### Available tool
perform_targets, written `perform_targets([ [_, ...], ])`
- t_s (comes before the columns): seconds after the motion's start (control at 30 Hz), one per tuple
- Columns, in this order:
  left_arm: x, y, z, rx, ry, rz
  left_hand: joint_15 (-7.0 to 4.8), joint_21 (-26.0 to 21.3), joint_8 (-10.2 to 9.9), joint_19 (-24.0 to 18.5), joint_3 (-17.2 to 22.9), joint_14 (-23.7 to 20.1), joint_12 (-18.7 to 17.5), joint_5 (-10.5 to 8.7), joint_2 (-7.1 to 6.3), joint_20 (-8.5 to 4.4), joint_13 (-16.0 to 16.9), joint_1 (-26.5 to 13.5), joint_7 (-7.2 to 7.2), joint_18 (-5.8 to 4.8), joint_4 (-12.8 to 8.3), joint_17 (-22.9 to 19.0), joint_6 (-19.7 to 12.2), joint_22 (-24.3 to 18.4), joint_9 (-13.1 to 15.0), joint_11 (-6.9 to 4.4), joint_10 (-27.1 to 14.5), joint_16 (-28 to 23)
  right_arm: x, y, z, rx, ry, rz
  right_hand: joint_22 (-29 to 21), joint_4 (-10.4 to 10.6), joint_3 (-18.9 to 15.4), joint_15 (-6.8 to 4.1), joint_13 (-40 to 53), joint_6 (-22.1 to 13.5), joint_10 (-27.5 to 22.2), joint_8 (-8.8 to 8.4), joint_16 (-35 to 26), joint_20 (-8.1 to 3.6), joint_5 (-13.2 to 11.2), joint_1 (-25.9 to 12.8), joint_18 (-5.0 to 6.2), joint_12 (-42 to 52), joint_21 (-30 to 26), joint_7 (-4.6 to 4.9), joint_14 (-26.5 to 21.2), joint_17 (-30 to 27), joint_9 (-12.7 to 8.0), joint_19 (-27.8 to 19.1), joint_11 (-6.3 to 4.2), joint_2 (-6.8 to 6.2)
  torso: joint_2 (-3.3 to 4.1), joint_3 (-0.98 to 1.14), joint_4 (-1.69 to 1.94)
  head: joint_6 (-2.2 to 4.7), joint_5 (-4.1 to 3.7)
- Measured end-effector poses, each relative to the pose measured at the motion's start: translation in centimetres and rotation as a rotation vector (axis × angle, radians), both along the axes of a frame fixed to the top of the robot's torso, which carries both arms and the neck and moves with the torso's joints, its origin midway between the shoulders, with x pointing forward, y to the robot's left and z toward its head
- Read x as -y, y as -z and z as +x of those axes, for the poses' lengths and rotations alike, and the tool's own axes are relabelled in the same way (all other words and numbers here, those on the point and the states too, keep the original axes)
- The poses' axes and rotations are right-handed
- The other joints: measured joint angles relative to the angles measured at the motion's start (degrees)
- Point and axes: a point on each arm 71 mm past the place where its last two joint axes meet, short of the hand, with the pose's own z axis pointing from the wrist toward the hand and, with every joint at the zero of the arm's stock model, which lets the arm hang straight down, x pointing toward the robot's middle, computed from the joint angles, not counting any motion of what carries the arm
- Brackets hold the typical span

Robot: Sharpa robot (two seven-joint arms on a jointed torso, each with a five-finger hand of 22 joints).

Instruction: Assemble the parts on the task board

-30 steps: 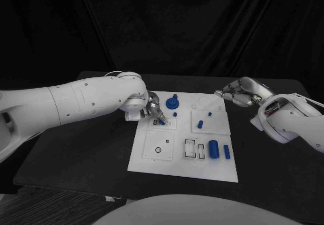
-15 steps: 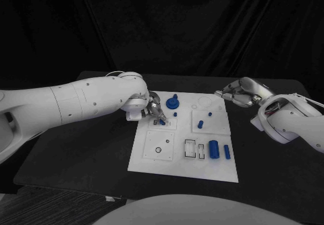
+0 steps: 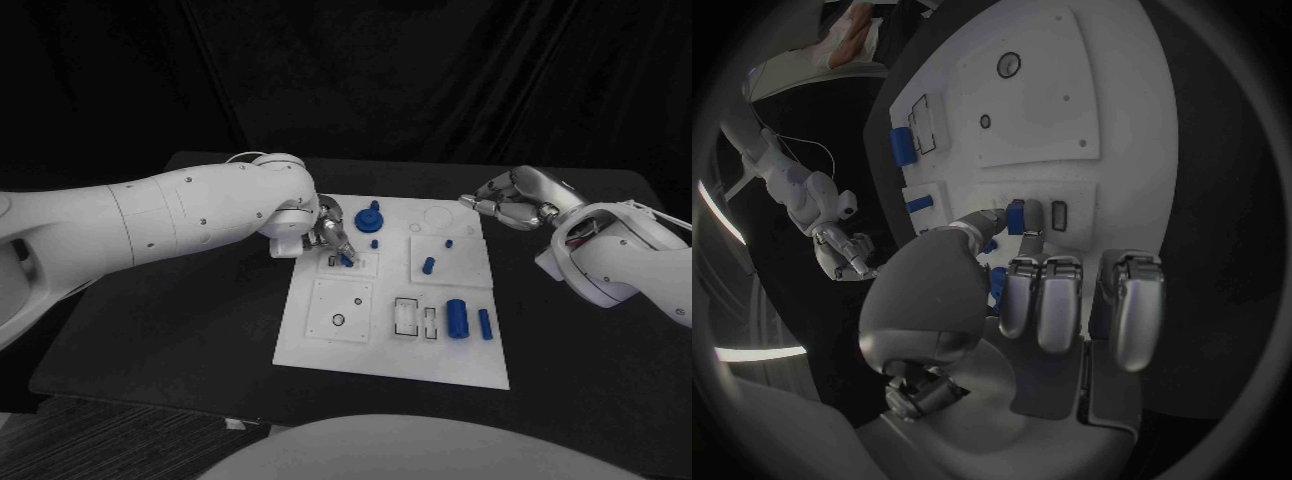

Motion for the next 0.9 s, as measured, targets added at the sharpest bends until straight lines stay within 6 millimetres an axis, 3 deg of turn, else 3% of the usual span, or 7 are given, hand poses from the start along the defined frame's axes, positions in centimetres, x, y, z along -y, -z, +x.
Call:
perform_targets([
  [0.63, 0.13, 0.13, 0.01, 0.016, 0.015, 0.011, 0.0, 0.0, 0.02, 0.0, 0.0, 0.0, 0.0, -0.01, -0.36, 0.0, 0.0, -0.38, 0.19, 0.0, -0.01, 0.0, 0.22, 0.0, -0.01, 0.0, 0.0, 0.0, 0.04, 0.2, -0.07, -0.005, 0.001, -0.001, 0.0, 0.0, 0.0, 0.0, 0.0, 0.0, 0.0, 0.0, 0.0, 0.0, 0.0, 0.0, 0.0, 0.0, 0.0, 0.0, 0.0, 0.0, -0.01, 0.0, 0.0, 0.0, 0.0, 0.01, 0.0, 0.0, 0.07],
  [0.7, 0.13, 0.15, 0.03, 0.018, 0.016, 0.013, 0.0, 0.0, 0.02, 0.0, 0.0, 0.0, 0.0, -1.22, 0.3, 0.0, 0.0, -1.06, 0.04, 0.0, -0.01, 0.0, 0.38, 0.0, -0.01, 0.0, 0.0, 0.0, 0.04, 0.21, -0.07, -0.005, 0.001, -0.001, 0.0, 0.0, 0.0, 0.0, 0.0, 0.0, 0.0, 0.0, 0.0, 0.0, 0.0, 0.0, 0.0, 0.0, 0.0, 0.0, 0.0, 0.0, -0.01, 0.0, 0.0, 0.0, 0.0, 0.01, 0.0, 0.0, 0.07],
  [0.9, 0.16, 0.21, 0.06, 0.022, 0.017, 0.016, 0.0, -0.01, 0.03, 0.0, 0.0, 0.0, 0.0, -4.56, 0.51, 0.0, 0.0, -1.27, -0.02, 0.0, -0.01, 0.0, 0.83, 0.0, -0.01, 0.0, 0.0, 0.0, 0.07, 0.24, -0.06, -0.006, 0.002, -0.001, 0.0, 0.0, 0.0, 0.0, 0.0, 0.0, 0.0, 0.0, 0.0, 0.0, 0.0, 0.0, 0.0, 0.0, 0.0, 0.0, 0.0, 0.0, -0.02, 0.0, 0.0, 0.0, 0.01, 0.01, -0.01, 0.0, 0.07],
])
